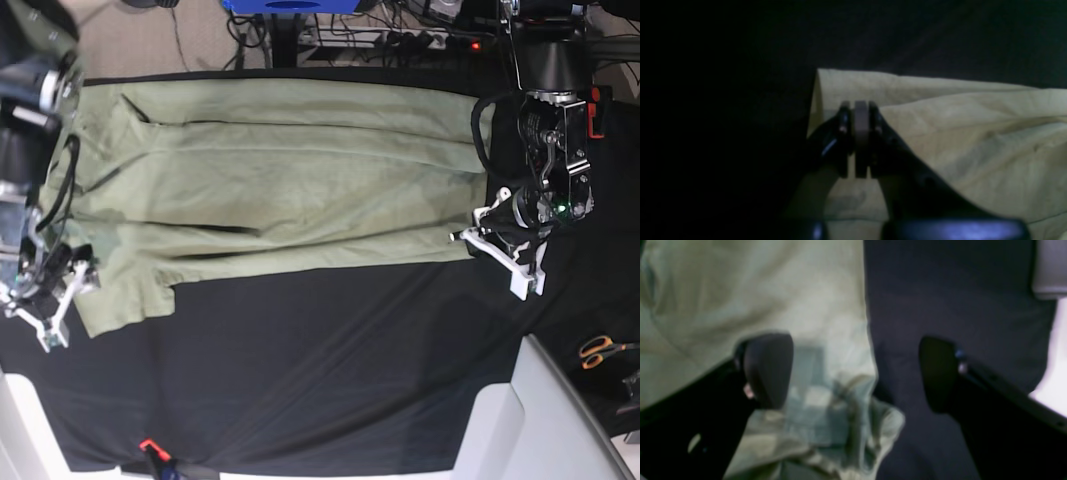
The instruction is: Fold the T-shirt properly
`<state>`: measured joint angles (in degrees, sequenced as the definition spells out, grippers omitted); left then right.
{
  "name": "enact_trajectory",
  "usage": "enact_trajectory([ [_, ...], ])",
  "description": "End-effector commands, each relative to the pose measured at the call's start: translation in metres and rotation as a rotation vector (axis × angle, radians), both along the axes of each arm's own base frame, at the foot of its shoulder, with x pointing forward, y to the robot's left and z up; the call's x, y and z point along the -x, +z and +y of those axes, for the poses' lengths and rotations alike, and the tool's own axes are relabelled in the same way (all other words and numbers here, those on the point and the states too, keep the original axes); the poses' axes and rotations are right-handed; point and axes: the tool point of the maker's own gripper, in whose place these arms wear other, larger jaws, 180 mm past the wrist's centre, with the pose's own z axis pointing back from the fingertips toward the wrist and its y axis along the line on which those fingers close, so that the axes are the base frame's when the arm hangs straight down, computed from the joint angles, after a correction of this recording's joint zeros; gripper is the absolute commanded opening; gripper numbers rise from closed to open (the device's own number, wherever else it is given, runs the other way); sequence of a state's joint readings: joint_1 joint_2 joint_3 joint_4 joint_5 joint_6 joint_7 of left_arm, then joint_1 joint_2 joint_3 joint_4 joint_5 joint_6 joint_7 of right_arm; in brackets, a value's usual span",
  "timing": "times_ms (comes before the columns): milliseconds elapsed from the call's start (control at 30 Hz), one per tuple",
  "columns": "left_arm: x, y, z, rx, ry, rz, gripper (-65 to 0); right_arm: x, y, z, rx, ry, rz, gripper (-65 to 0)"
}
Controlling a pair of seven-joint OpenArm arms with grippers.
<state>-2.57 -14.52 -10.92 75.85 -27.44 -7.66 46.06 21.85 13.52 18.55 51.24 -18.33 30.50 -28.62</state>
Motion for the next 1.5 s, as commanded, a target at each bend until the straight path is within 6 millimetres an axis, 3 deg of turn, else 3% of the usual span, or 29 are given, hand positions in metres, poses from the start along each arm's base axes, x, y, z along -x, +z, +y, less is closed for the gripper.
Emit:
enact_trajectory([
  [0,-0.012,0.014,0.005,-0.007,0.004,-0.048,-65.0,-0.017,0.016,-0.014,0.007,-0.019,-0.052,-8.7],
  [100,-0.012,0.014,0.007,-0.007,0.009,-0.048,-65.0,-0.025,0.009,-0.016,-0.039,-0.032,-0.06,-10.7],
  [333,-0.011,0.013,0.007,-0.007,0.01,-0.047,-65.0,-0.018,-0.017,-0.018,-0.13,-0.061,-0.004,-20.4],
  [533,-0.01,0.012,0.008,-0.006,0.013,-0.044,-65.0,-0.015,-0.023,-0.016,-0.149,-0.062,-0.002,-35.9],
  [700,-0.01,0.012,0.008,-0.006,0.013,-0.044,-65.0,-0.016,-0.022,-0.015,-0.153,-0.054,-0.002,-53.9],
  [833,-0.011,0.013,0.008,-0.006,0.013,-0.047,-65.0,-0.019,-0.019,-0.015,-0.15,-0.052,-0.014,-57.6],
  [1000,-0.014,0.015,0.006,-0.006,0.007,-0.052,-65.0,-0.033,0.002,-0.021,-0.105,-0.034,-0.082,-63.9],
  [1267,-0.015,0.016,0.006,-0.006,0.007,-0.055,-65.0,-0.038,0.016,-0.03,-0.06,-0.045,-0.087,-63.6],
  [1367,-0.015,0.016,0.006,-0.006,0.005,-0.054,-65.0,-0.038,0.016,-0.03,-0.06,-0.046,-0.087,-52.7],
  [1467,-0.015,0.015,0.006,-0.006,0.007,-0.053,-65.0,-0.037,0.014,-0.029,-0.065,-0.047,-0.084,-32.4],
])
